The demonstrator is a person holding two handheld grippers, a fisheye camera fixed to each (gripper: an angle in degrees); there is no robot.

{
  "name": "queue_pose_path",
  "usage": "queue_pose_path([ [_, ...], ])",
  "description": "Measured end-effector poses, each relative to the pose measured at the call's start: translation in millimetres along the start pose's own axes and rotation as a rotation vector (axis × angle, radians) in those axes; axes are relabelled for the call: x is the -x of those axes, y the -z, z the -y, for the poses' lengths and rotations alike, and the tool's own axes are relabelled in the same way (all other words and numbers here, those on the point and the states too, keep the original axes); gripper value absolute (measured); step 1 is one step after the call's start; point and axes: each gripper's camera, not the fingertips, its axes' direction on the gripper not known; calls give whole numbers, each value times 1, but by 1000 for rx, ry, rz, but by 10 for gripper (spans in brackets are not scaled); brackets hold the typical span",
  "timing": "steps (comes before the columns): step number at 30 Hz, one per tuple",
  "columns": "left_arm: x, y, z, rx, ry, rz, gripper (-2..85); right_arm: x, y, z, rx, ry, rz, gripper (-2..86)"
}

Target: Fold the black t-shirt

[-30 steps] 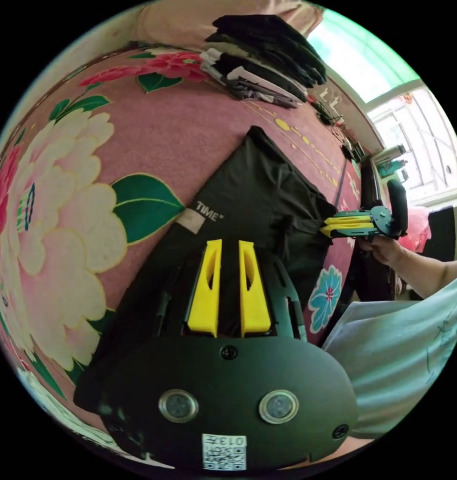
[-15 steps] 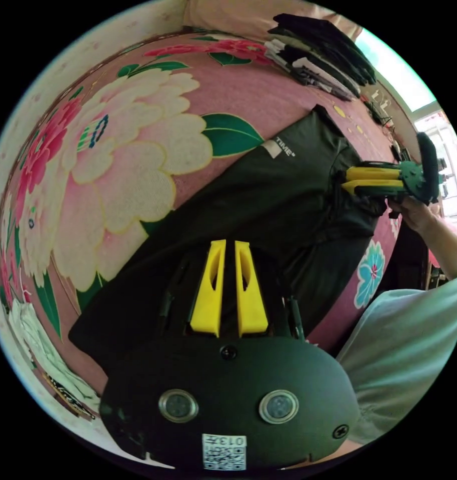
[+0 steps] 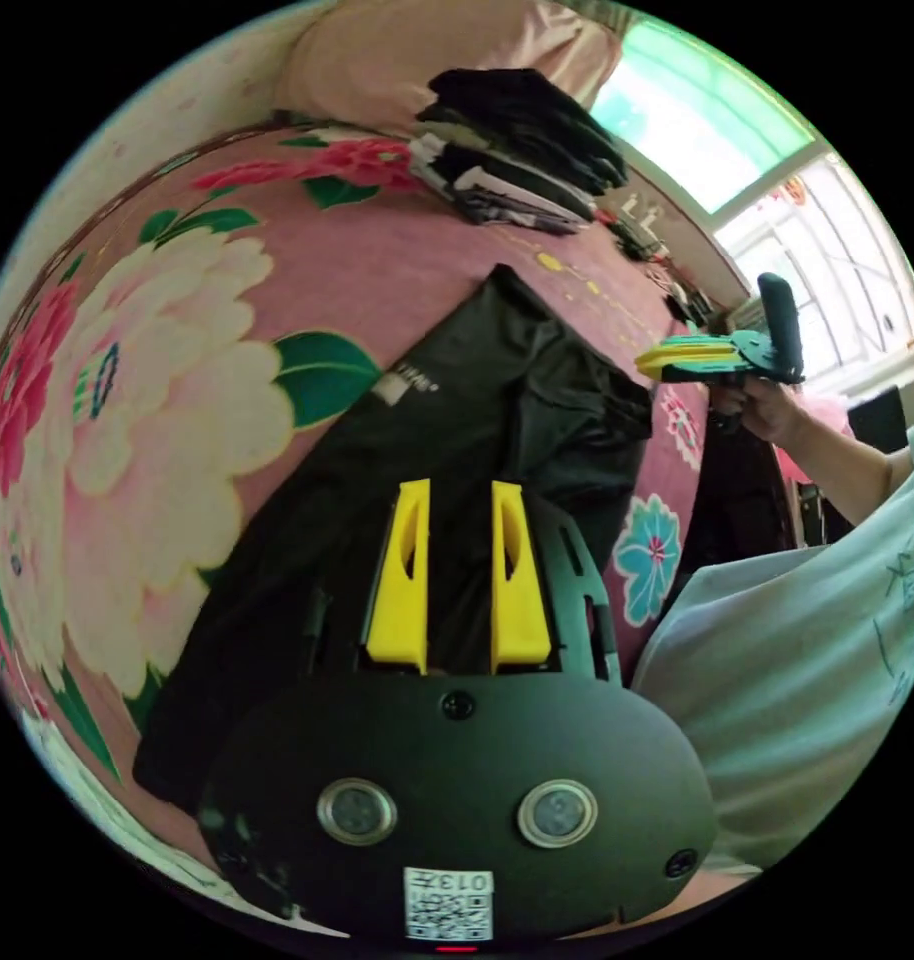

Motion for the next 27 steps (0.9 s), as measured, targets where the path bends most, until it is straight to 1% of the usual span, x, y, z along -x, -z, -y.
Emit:
queue_pose_path([
  [2, -13, -22, 23, 50, -87, -61, 129, 6, -1, -16, 58, 20, -22, 67],
  [6, -25, -55, 43, 155, -164, -63, 138, 20, -15, -29, 143, 41, -29, 87],
  [8, -25, -68, 46, 221, -169, -38, 85, 28, -24, -30, 167, 44, -46, 83],
  [9, -25, -68, 45, 224, -176, -33, 65, 30, -26, -29, 166, 44, -45, 74],
  [10, -26, -64, 41, 191, -187, -21, 25, 34, -27, -28, 166, 46, -57, 56],
  [12, -26, -52, 31, 125, -207, -9, 13, 40, -26, -24, 187, 50, -132, 25],
  [16, -19, -21, -6, -57, -189, -16, 3, 55, -8, -13, 102, 118, -194, 8],
  [19, -9, -8, -37, -137, -105, -7, 2, 64, 6, 4, 29, 156, -218, 4],
  [22, -2, 1, -71, -214, 10, 69, 2, 76, 10, 32, -51, 226, -229, 4],
  [27, 20, -14, -118, -201, 222, 50, 10, 90, -21, 93, -73, 343, -245, 10],
])
